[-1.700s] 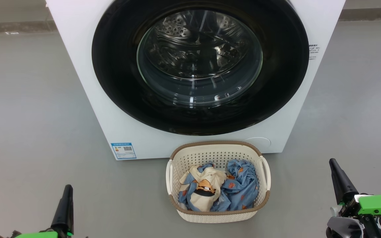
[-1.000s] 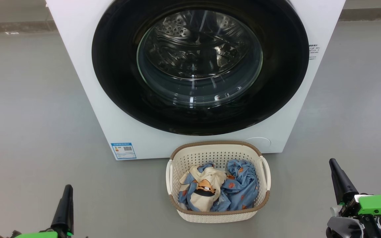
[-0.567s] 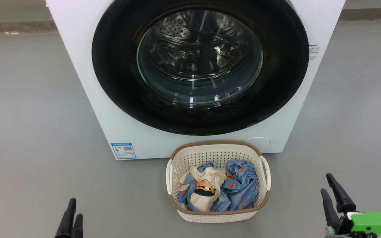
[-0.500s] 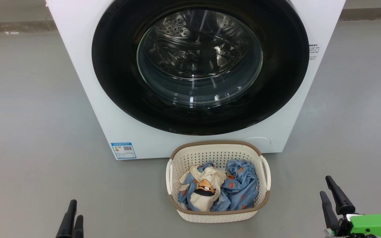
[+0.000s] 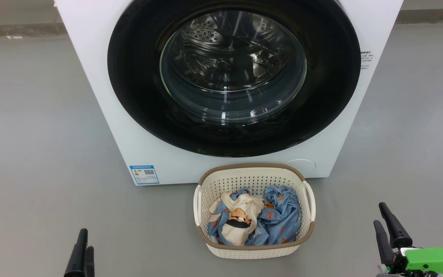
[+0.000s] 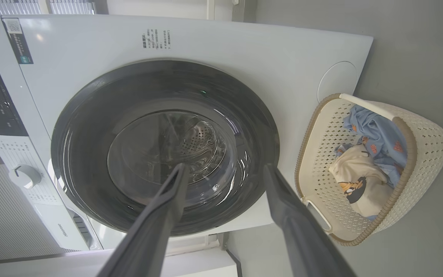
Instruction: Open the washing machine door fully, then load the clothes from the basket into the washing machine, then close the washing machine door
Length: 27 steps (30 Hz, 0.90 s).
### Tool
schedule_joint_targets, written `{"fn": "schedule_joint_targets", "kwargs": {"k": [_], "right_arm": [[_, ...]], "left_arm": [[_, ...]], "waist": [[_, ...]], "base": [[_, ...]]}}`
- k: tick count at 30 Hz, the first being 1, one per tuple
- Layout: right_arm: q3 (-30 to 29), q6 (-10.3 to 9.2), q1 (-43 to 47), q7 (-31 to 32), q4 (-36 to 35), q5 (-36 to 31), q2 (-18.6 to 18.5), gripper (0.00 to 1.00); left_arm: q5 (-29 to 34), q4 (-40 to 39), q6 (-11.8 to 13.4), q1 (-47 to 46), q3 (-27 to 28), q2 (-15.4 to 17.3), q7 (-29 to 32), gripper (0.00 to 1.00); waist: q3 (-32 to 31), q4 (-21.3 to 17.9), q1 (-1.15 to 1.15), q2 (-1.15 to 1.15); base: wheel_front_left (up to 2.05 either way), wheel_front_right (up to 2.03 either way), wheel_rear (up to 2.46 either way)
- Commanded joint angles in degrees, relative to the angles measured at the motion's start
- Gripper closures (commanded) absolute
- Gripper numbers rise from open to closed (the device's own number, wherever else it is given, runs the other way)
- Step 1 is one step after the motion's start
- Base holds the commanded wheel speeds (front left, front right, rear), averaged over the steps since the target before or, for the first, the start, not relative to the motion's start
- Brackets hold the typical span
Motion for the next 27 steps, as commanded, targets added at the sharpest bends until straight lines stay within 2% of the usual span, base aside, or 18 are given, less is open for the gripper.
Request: {"fn": "schedule_joint_targets", "kwargs": {"k": [1, 13, 27], "right_arm": [[0.4, 0.15, -2.2, -0.5, -1.7, -1.9, -1.0, 0.00], [1.6, 0.18, -2.7, -2.4, -2.6, -8.7, -1.9, 0.00], [4.7, 0.22, -3.2, -4.8, -3.0, -19.6, -3.5, 0.00]], "left_arm": [[1.4, -2.2, 0.0, -1.5, 0.3, 1.0, -0.5, 0.00], [9.4, -3.7, 0.0, -1.6, 0.4, 1.1, -2.3, 0.00], [23.2, -4.1, 0.0, -1.6, -0.5, 2.1, -4.6, 0.00]], "waist": [[0.0, 0.0, -0.01, 0.00], [0.0, 0.2, -0.01, 0.00], [-0.1, 0.3, -0.01, 0.00]], "base": [[0.00, 0.00, 0.00], [0.00, 0.00, 0.00], [0.00, 0.00, 0.00]]}}
